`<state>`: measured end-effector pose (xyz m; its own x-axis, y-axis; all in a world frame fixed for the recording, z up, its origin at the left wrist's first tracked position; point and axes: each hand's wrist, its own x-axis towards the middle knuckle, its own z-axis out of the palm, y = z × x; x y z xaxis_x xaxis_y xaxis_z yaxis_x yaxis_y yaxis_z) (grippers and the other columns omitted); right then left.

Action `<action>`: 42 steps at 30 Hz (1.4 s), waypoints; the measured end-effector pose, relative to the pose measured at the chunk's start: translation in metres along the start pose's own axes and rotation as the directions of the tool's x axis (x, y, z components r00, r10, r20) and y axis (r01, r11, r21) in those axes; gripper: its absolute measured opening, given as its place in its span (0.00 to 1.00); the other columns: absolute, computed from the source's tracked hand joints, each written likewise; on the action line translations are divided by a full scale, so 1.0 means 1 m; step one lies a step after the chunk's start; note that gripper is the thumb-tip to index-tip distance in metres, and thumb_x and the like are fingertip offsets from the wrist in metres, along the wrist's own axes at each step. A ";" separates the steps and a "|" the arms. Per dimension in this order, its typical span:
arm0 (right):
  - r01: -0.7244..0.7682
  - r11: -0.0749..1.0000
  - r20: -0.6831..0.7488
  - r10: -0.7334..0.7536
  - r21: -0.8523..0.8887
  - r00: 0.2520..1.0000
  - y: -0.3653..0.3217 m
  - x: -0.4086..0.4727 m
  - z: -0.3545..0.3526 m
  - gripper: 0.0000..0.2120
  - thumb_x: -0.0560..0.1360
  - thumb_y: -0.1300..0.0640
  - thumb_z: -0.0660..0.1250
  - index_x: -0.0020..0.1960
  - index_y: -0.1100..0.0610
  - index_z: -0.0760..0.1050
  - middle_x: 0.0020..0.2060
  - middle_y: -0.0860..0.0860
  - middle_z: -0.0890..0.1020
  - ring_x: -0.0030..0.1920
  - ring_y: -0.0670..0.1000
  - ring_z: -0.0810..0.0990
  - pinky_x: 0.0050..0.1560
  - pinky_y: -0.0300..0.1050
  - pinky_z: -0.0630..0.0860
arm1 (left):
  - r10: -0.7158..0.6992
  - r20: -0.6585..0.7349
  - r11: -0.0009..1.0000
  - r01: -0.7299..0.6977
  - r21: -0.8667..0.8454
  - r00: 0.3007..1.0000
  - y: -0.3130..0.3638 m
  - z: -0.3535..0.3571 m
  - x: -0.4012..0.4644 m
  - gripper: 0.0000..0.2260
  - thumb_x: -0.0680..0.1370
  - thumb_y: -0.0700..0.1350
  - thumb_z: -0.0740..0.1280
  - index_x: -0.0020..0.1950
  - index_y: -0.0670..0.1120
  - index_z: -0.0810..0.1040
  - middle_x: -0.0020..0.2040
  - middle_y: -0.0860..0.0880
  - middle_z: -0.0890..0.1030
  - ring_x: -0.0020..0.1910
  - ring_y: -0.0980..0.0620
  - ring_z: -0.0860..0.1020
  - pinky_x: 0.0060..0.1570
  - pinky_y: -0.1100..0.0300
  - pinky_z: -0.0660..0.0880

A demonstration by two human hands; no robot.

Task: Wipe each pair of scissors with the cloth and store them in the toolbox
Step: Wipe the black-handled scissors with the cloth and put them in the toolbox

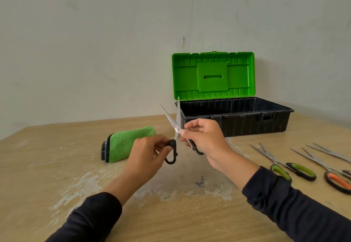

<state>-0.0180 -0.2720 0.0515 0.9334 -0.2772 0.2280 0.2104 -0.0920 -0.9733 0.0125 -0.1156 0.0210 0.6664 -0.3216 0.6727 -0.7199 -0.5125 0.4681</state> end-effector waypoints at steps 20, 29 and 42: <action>-0.216 0.788 -0.052 0.300 0.576 0.953 -0.012 0.018 0.045 0.10 0.64 0.67 0.76 0.43 0.63 0.78 0.36 0.55 0.82 0.33 0.47 0.80 0.40 0.37 0.80 | -0.092 -0.292 0.989 0.052 -0.141 0.952 0.004 -0.018 0.009 0.06 0.72 0.39 0.71 0.47 0.46 0.84 0.38 0.54 0.84 0.39 0.61 0.80 0.39 0.74 0.74; -0.054 0.980 -0.266 0.105 0.192 0.958 -0.001 0.039 0.033 0.07 0.65 0.61 0.77 0.31 0.57 0.80 0.28 0.52 0.81 0.30 0.48 0.76 0.45 0.45 0.76 | -0.095 -0.077 0.941 0.115 0.319 0.992 -0.051 -0.025 0.033 0.14 0.77 0.43 0.63 0.62 0.43 0.74 0.60 0.46 0.77 0.58 0.48 0.75 0.59 0.57 0.70; 0.015 0.982 -0.212 -0.055 -0.186 0.976 0.017 0.051 0.016 0.05 0.65 0.58 0.76 0.37 0.58 0.82 0.33 0.50 0.83 0.35 0.47 0.80 0.46 0.45 0.79 | -0.198 0.065 0.922 0.164 0.350 0.978 -0.081 -0.023 0.052 0.11 0.78 0.45 0.60 0.59 0.45 0.73 0.54 0.47 0.78 0.50 0.49 0.75 0.49 0.56 0.71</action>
<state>0.0373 -0.2726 0.0459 0.8378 -0.4678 0.2816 0.1665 -0.2723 -0.9477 0.1011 -0.0727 0.0317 0.8072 -0.2647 0.5276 -0.4868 -0.8040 0.3414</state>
